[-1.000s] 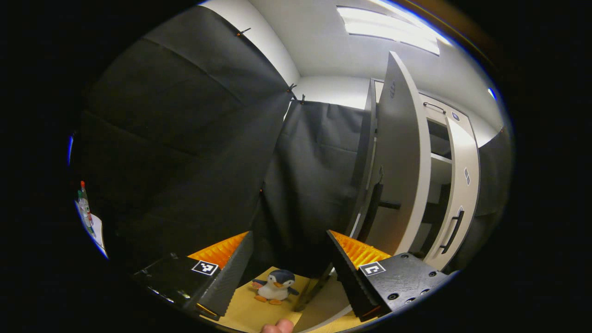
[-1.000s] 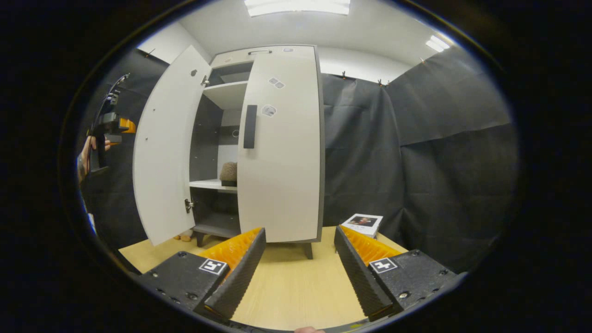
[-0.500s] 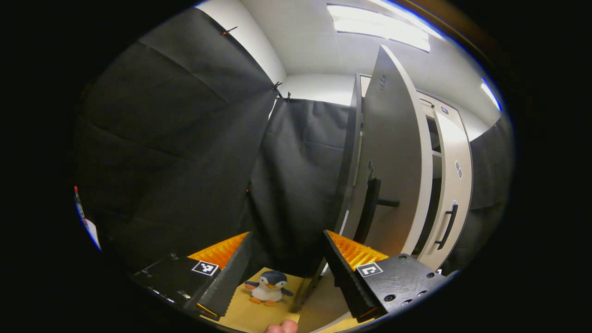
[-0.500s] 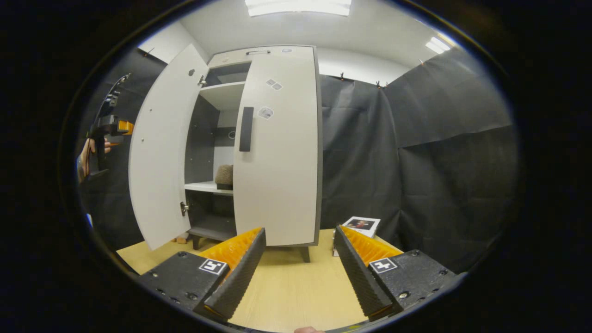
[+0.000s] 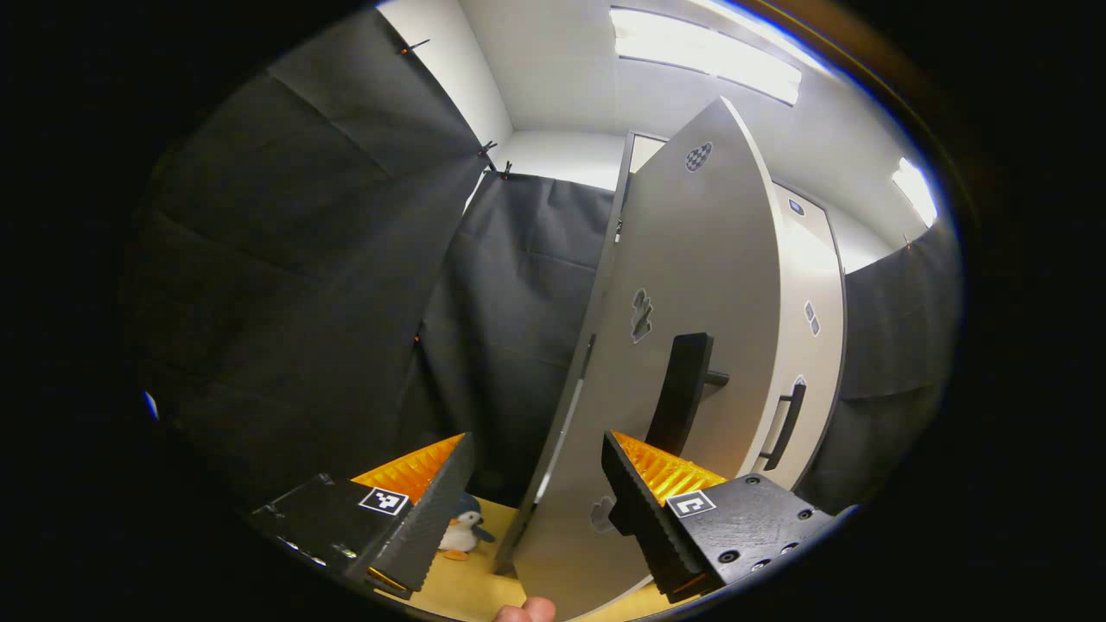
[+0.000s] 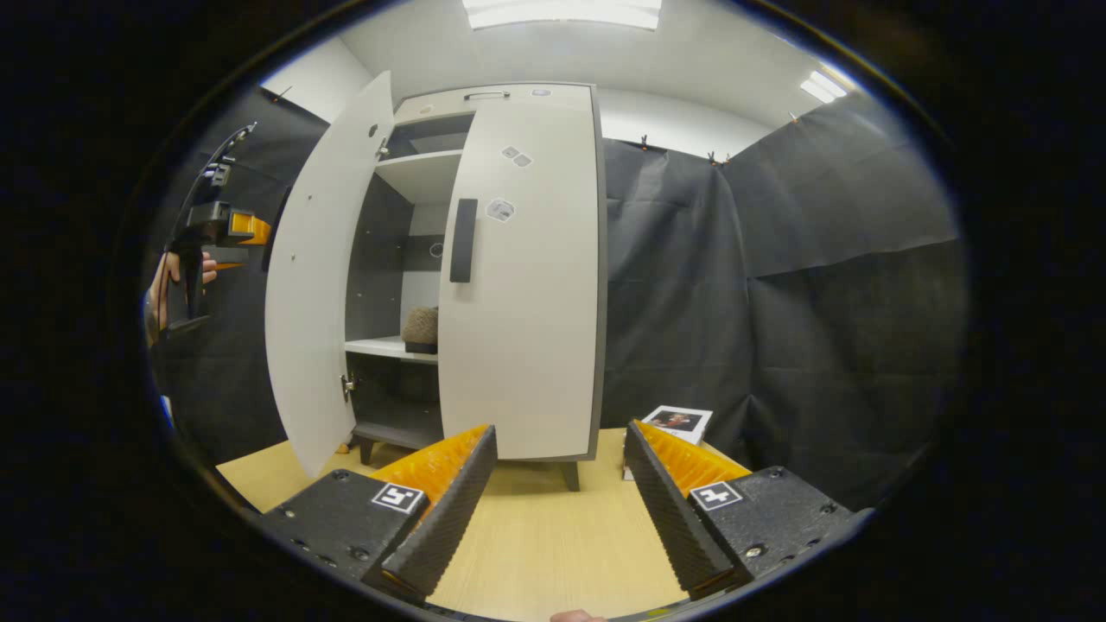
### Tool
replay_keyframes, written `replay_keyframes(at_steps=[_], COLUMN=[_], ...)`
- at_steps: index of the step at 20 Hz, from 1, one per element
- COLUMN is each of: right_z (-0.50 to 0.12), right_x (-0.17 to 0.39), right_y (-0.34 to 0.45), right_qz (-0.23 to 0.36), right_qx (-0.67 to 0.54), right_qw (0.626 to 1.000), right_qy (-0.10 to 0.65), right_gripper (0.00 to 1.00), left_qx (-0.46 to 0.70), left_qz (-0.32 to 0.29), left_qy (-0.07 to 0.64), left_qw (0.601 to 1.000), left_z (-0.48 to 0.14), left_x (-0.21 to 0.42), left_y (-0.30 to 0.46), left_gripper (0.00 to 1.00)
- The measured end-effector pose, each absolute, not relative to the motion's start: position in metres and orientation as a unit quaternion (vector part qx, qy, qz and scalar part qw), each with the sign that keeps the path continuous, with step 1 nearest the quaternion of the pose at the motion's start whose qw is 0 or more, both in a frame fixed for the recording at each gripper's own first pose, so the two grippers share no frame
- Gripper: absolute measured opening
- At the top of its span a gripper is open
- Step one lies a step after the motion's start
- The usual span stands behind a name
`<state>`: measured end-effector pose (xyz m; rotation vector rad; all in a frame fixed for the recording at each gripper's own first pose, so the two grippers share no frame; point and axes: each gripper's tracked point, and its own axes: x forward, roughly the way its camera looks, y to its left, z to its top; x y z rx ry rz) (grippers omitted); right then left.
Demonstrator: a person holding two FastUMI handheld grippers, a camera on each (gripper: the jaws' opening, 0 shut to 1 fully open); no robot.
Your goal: Grab one shoe with the right hand and put it into the shoe cabinet, grab the other shoe with the left hand and put it into the shoe cabinet; then close the right door with the right hand and the left door with the left hand.
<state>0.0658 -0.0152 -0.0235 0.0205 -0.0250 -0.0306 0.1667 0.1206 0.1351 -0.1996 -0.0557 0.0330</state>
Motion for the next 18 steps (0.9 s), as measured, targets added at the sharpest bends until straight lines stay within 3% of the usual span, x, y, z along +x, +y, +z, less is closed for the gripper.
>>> replay_keyframes(at_steps=[5, 6, 7, 8, 9, 14, 18], right_z=[-0.023, -0.024, -0.024, -0.024, -0.025, -0.029, -0.036], right_x=[0.068, 0.068, 0.066, 0.064, 0.064, 0.058, 0.056], right_y=[-0.026, -0.029, -0.032, -0.034, -0.037, -0.052, -0.053], right_qz=[-0.029, -0.033, -0.037, -0.04, -0.044, -0.061, -0.063], right_qx=[0.012, 0.012, 0.013, 0.013, 0.012, 0.013, 0.016], right_qw=[0.999, 0.999, 0.999, 0.999, 0.999, 0.998, 0.998], right_qy=[-0.012, -0.011, -0.012, -0.012, -0.012, -0.007, 0.0], right_gripper=[0.97, 0.97, 0.97, 0.97, 0.97, 0.97, 0.97], left_qx=[-0.086, -0.083, -0.085, -0.088, -0.092, -0.092, -0.073], left_qz=[-0.025, -0.035, -0.043, -0.048, -0.05, -0.04, -0.031], left_qy=[-0.026, -0.03, -0.032, -0.031, -0.028, -0.02, -0.014], left_qw=[0.996, 0.995, 0.995, 0.994, 0.994, 0.995, 0.997], left_z=[0.131, 0.132, 0.132, 0.131, 0.128, 0.12, 0.114], left_x=[0.187, 0.195, 0.203, 0.213, 0.222, 0.241, 0.218], left_y=[0.064, 0.051, 0.04, 0.029, 0.022, 0.018, 0.026], left_gripper=[0.92, 0.78, 0.92, 1.0, 0.93, 0.94, 0.94])
